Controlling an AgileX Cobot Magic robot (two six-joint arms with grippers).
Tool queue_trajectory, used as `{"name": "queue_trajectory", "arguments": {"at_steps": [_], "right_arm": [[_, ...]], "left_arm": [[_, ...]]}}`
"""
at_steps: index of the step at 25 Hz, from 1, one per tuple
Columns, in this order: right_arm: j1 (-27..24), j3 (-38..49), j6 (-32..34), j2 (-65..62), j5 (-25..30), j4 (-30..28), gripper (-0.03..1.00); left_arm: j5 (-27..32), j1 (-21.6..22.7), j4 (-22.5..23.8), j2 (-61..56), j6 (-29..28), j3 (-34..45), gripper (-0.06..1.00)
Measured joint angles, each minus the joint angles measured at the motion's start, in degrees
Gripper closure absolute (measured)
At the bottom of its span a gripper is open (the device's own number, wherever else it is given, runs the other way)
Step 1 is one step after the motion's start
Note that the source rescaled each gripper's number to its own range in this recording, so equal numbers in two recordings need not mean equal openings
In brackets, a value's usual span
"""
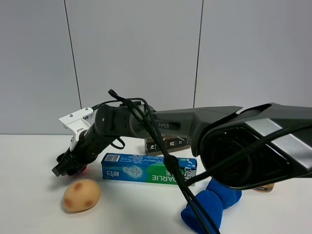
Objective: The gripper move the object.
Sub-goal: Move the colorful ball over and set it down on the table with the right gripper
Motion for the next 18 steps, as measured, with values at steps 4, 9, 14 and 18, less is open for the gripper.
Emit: {"name": "queue_trajectory", "arguments": {"at_steps": [4,9,14,18], "right_arm": [[0.00,0.00,0.00,0.00,0.11,0.00,0.95],[0.00,0.00,2.14,0.00,0.16,0.00,0.72],[0.00,0.00,3.64,-0.32,0.22,0.18,0.57],[0.00,0.00,3.88,-2.61,0.84,-0.15,0.57]], "left_arm": [[0.00,0.00,0.00,0.00,0.00,0.00,-0.06],[0.00,0.00,0.00,0.00,0.00,0.00,-0.06],[0.00,0.00,0.00,0.00,0.00,0.00,-0.06],[0.00,0.00,0.00,0.00,0.00,0.00,-0.06]]}}
